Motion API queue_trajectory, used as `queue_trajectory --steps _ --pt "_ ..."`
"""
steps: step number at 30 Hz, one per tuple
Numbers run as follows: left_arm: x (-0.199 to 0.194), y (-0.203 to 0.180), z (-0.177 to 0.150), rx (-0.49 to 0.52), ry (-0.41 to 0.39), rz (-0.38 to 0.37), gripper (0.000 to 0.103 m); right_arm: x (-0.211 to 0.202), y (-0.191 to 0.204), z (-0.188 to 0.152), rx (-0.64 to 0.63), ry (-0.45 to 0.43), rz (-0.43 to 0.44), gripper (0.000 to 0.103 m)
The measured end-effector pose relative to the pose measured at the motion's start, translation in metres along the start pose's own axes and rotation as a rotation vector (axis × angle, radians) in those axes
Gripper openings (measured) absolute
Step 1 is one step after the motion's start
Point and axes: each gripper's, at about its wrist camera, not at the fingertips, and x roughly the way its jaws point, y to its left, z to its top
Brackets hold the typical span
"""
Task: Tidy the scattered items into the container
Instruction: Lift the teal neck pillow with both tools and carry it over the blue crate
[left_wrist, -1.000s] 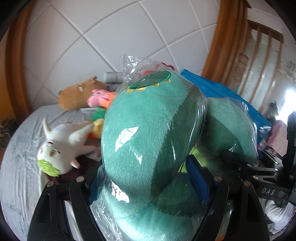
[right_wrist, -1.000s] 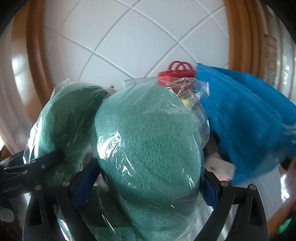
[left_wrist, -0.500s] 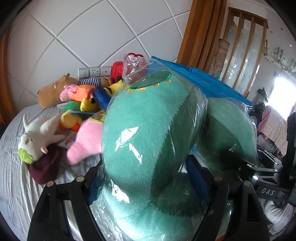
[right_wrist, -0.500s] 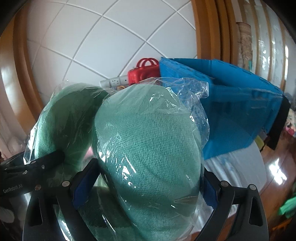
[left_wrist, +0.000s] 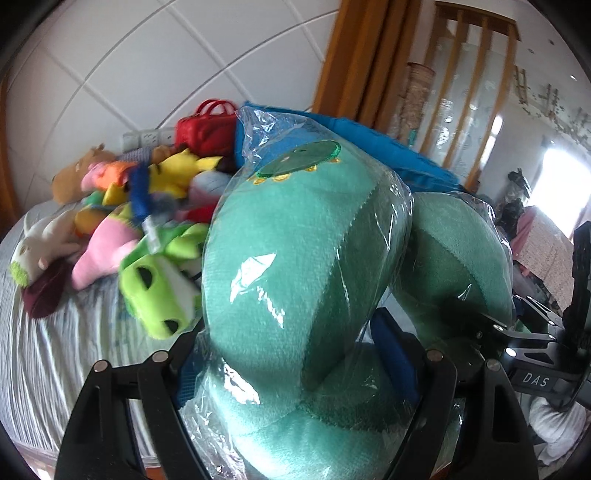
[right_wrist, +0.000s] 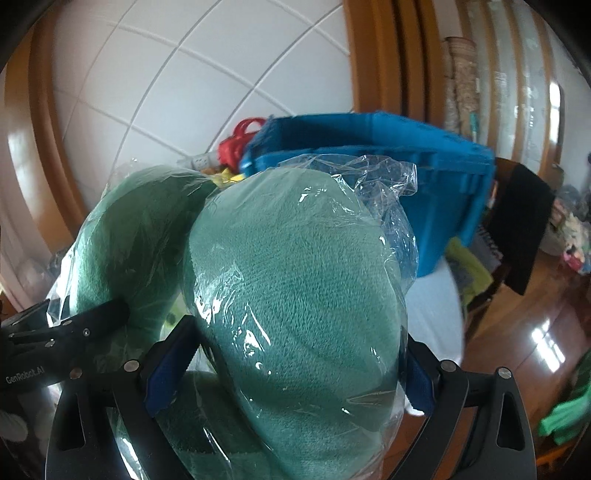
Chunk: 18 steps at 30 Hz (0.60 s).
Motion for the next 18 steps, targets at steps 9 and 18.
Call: queue_trajectory --steps 9,18 --pt "0.01 -0.054 0.047 0.076 -0.062 -0.052 0.082 -0.024 -0.063 0.047 0.032 -0.091 -0.048 0.098" --pt "0.035 -0.075 0.133 0.126 -0.127 -0.118 0.082 -0.014 -0.096 0.127 0.037 -0.191 -0.096 0.098"
